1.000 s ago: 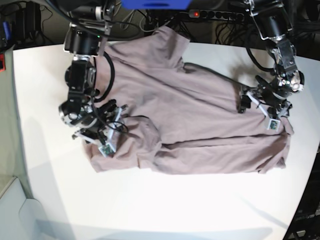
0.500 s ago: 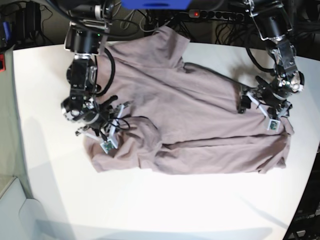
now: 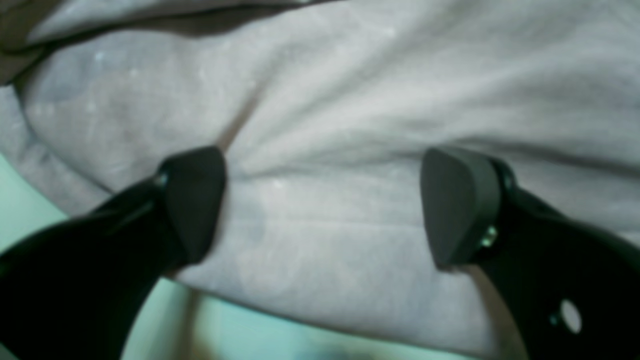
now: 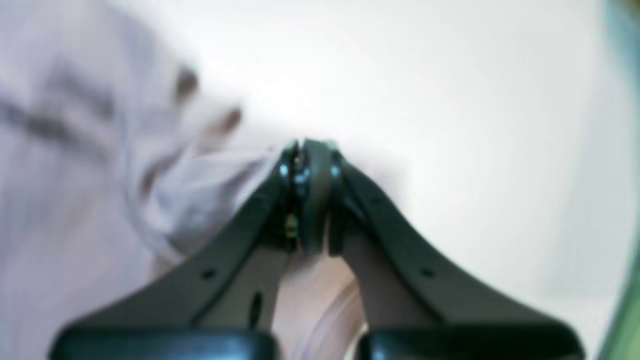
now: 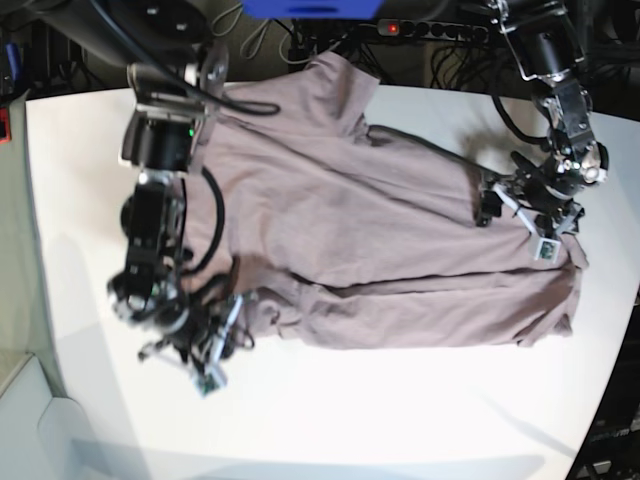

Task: Layout the t-shirt on the table in an organized manner, then fold the t-shirt properly
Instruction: 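Grasp the shirt edge with the right gripper and pull it outward, then grasp the shirt hem with the left gripper and drag it away from the right gripper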

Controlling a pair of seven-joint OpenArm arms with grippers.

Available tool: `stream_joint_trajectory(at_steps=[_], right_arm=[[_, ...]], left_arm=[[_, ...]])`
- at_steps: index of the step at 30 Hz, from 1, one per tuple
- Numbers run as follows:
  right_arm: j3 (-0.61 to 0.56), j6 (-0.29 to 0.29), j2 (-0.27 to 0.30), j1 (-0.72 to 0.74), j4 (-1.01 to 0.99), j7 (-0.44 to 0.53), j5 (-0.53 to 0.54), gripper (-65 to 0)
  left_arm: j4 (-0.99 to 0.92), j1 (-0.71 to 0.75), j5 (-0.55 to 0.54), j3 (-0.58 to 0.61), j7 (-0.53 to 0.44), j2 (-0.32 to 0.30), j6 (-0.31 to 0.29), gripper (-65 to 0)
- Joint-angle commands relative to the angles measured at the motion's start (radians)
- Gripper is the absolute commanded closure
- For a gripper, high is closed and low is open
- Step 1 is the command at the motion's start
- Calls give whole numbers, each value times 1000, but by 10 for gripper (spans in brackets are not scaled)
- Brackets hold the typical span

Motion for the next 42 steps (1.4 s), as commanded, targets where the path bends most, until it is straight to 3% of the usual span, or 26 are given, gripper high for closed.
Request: stream_joint_trajectory(at_steps=[1,5,11,16,20,24,27,32,39,42], right_arm=[[-4,-4,-3,72,-11,27,10,0],[-1,-4,-5,234,-186,93,10,0],[-3,-6,1,452,-599,368,10,0],[0,-141,35,593,-917,549,10,-2],[-4,-201,52,613,-972,584,10,-165],[0,-202,56,587,-972,584,10,-356],[2,-201,72,526,-906,575,10,-387],[3,-195,69,305,-565,420,12,-387],[-3,-17,-26,-99,16,288,12,-387],[-4,-4,-57,-252,180,240,12,-387]], left_arm=[[-11,20,51,1,101,7,8,-602],[-9,23,51,0,103,10,8,-602],[0,43,51,0,103,11,8,-601],[60,69,51,3,103,11,8,-601],[71,73,51,4,103,11,8,-601],[71,70,51,4,103,11,8,-601],[72,69,51,4,103,11,8,-602],[138,70,51,-2,103,11,8,-602],[339,44,51,0,199,11,8,-603],[424,17,51,-4,250,7,8,-603]])
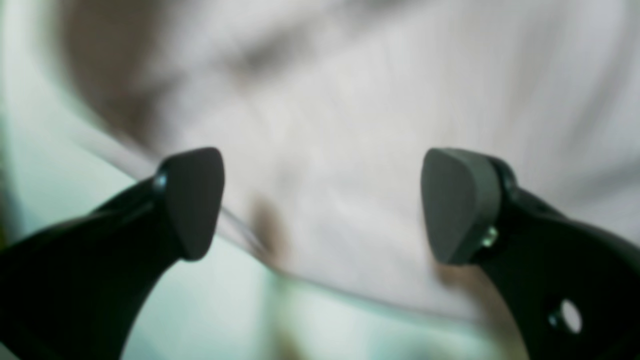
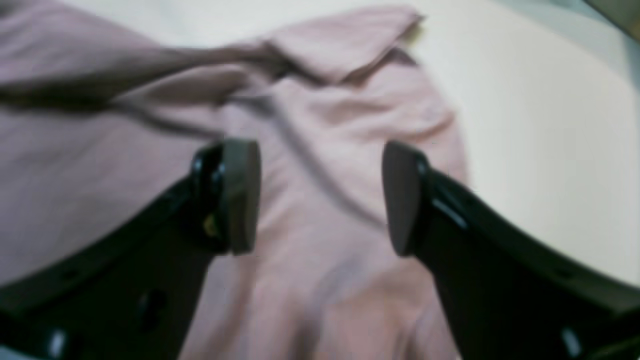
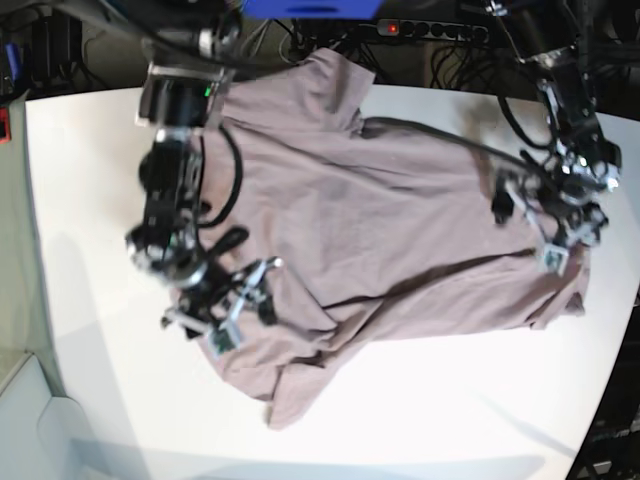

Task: Layout the t-shirt on the table in an organized manner, then fold the t-shirt properly
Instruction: 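Grasp the shirt hem with the left gripper and drag it away from the right gripper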

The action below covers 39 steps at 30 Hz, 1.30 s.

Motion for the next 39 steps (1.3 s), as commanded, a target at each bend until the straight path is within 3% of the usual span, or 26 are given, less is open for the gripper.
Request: stream_joint_trajectory(at_steps=[1,5,11,17,29,31,33,39], right_arm=[[4,-9,7,-14,51,4,8,-387],[-13,-9,4,-175,142,0,8,-387],[-9,-9,23,-281,151,4,8,-387],[-9,-9,49,-307,145,1,8,-387],[-8,-9,69,-325,27,4,8,-386],[6,-9,73,-336,27,6,8,-386],[12,-9,75,-340,25,6,8,-386],[12,-9,76,-343,25,6,8,-386]], left_arm=[[34,-18,0,-4,9,-14,4,-603],[63,-58,9,-11,18,-17,14,-603],[-17,-127,9,-120,11,-11,16,-603],[-253,-218,3,-247,-55,-36,7,-603],[-477,-273,-1,-249,-181,-52,4,-593],[-477,-274,-1,-249,-183,-52,4,-547],[-480,-279,-1,-249,-183,-52,4,-457],[-480,-308,0,-251,-183,-55,5,-55]])
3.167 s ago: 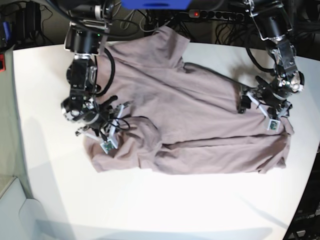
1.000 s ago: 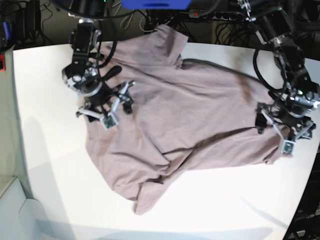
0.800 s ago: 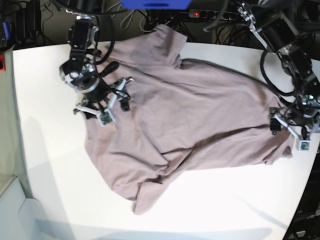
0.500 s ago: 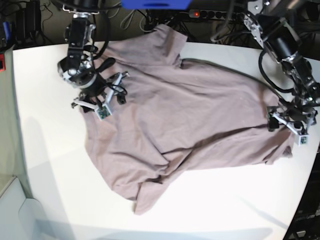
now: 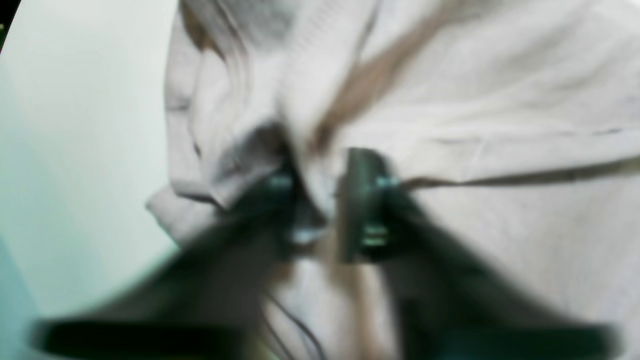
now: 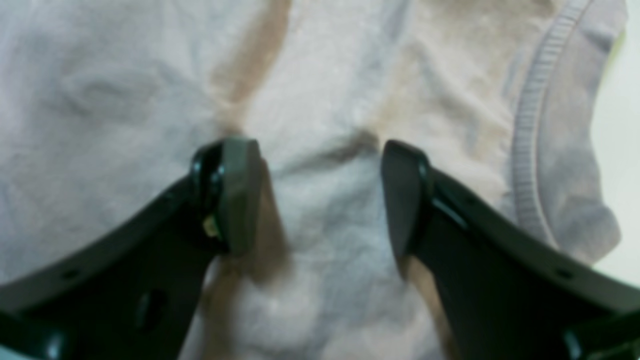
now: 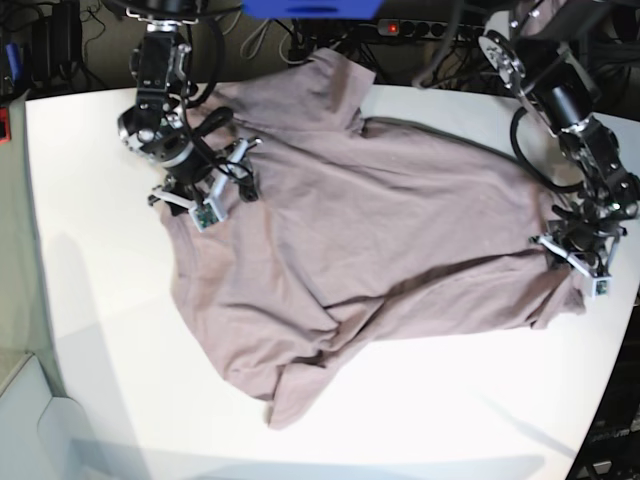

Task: Layout the t-shirt on the table in an organized manner, then fold the t-shirt properly
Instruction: 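Grasp the shirt hem with the left gripper and drag it away from the right gripper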

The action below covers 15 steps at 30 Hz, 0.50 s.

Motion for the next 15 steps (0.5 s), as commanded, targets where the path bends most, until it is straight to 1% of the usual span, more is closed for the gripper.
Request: stream_joint_trajectory(at_steps=[1,4,6,8,10,13,15], right_arm=[[3,0,5,-4,2,-40,-18,-386],[3,0,5,-6,-8,-40,-18,-386],[3,0,8,-3,-44,-40,-18,-386],[3,0,31,3,-100,-40,-18,-386],[3,0,38,5,-145,-37,-18,-386],[3,0,40,-7,-165,11,-18,-371],[3,0,42,-27,-165,40,-18,-344]], left_arm=[[17,-32,-14,-1,-28,-20,0,0],[34,-61,-14,-1,-18,-20,-1,-15],[45,-88,-14,-1,-18,-22,0,0],[43,-134,-14,-1,-20,-20,9,-2],[29,-199,-11,-1,-29,-22,11,-2],[-98,-323,-14,-1,-40,-28,11,-2],[-248,-438,-5,1,-98,-48,12,-2]])
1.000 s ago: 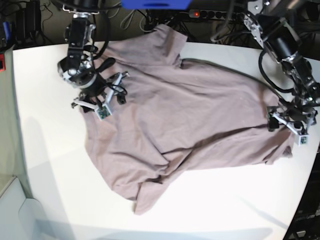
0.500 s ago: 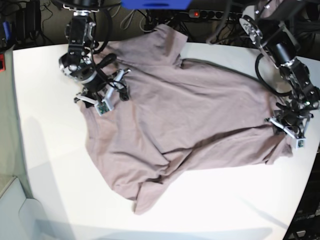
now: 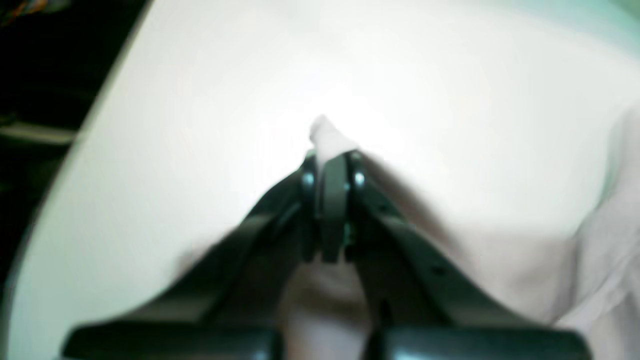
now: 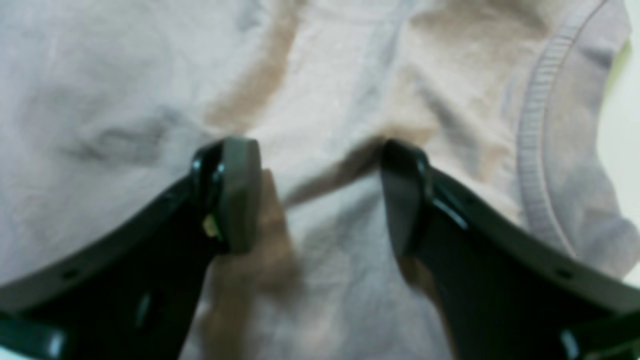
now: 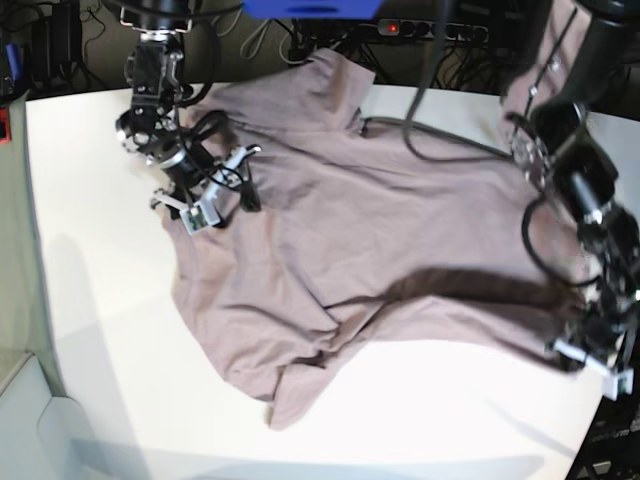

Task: Layout the t-shirt on the table in an organized manner, then fold the t-shirt properly
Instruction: 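Grasp the shirt hem with the left gripper and drag it away from the right gripper, then hold the shirt with the right gripper while the left gripper pulls the hem taut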

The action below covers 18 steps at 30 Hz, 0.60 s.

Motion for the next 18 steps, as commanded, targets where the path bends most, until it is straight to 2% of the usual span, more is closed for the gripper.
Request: stream_joint_trajectory(at_steps=[1,7,10,13,15,18], right_arm=[[0,12,8,-41,-23,-142,-79,-328],[0,12,20,-48,-24,-140,-79,-269],[0,12,20,-68,-20,-134,-79,-266],[0,12,20,-79,-20,-134,-79,-266],[0,12,20,-87,-20,-134,-79,-266],[0,12,20,-88,-20,-134,-79,-266]], left_arm=[[-65,-73,-17,4,-58,-20,-2,-2],[-479,-287,-10,6,-304,-114,-1,-5],[-520,-320,33,4,-379,-126,-1,-5],[-517,-327,87,4,-393,-126,-1,-7],[-517,-328,132,4,-394,-126,4,-53],[-517,-328,150,3,-391,-126,96,-198]])
